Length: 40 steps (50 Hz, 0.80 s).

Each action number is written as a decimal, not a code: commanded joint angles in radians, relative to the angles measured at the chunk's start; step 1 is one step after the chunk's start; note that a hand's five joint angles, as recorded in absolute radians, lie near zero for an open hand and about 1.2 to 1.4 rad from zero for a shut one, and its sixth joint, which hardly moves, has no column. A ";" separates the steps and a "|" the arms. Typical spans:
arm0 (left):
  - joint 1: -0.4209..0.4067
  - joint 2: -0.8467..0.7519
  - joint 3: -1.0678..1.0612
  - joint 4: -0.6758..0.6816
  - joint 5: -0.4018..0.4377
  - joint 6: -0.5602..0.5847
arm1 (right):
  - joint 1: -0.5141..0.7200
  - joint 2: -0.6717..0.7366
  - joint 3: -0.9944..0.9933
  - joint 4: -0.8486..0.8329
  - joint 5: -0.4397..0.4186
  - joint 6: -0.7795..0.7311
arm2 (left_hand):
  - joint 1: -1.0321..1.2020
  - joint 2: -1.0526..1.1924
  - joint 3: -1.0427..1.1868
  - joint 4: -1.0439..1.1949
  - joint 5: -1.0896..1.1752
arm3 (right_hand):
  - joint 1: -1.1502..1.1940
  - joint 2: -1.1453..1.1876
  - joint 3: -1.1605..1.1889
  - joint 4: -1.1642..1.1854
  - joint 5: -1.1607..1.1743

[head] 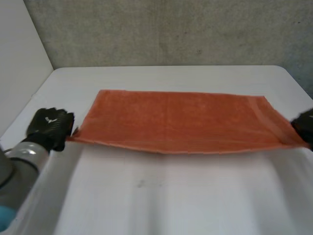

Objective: Fold the laundry

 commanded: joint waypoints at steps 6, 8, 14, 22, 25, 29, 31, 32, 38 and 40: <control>0.077 0.130 0.025 -0.232 0.132 0.107 | -0.088 -0.057 0.024 0.097 -0.073 -0.150 | 0.196 0.177 0.179 0.178 0.183 | 0.407 0.210 0.207 0.201 0.223; 0.071 0.061 0.050 -0.187 0.132 0.110 | -0.083 0.013 0.016 0.066 -0.075 -0.130 | 0.196 0.177 0.179 0.178 0.183 | 0.407 0.210 0.207 0.201 0.223; 0.005 -0.194 0.214 -0.063 0.127 0.108 | -0.031 0.177 -0.044 -0.041 -0.047 -0.057 | 0.196 0.177 0.179 0.178 0.183 | 0.407 0.210 0.207 0.201 0.223; -0.062 -0.444 0.457 0.100 0.127 0.108 | 0.021 0.356 -0.165 -0.185 0.039 0.014 | 0.196 0.177 0.179 0.178 0.183 | 0.407 0.210 0.207 0.201 0.223; -0.076 -0.486 0.510 0.128 0.124 0.110 | 0.039 0.410 -0.218 -0.251 0.056 0.041 | 0.196 0.177 0.179 0.178 0.183 | 0.407 0.210 0.207 0.201 0.223; -0.089 -0.594 0.649 0.160 0.119 0.111 | 0.066 0.467 -0.278 -0.383 0.059 0.075 | 0.196 0.177 0.179 0.178 0.183 | 0.407 0.210 0.207 0.201 0.223; -0.089 -0.628 0.691 0.161 0.119 0.113 | 0.069 0.477 -0.291 -0.433 0.059 0.084 | 0.196 0.177 0.179 0.178 0.183 | 0.407 0.210 0.207 0.201 0.223; -0.089 -0.660 0.729 0.163 0.118 0.116 | 0.069 0.477 -0.291 -0.434 0.059 0.085 | 0.196 0.177 0.179 0.178 0.183 | 0.407 0.210 0.207 0.201 0.223; -0.090 -0.766 0.855 0.163 0.092 0.119 | 0.099 0.525 -0.335 -0.597 0.066 0.094 | 0.196 0.177 0.179 0.178 0.183 | 0.407 0.210 0.207 0.201 0.223; -0.090 -0.786 0.873 0.163 0.090 0.119 | 0.105 0.540 -0.349 -0.612 0.066 0.095 | 0.196 0.177 0.179 0.178 0.183 | 0.407 0.210 0.207 0.201 0.223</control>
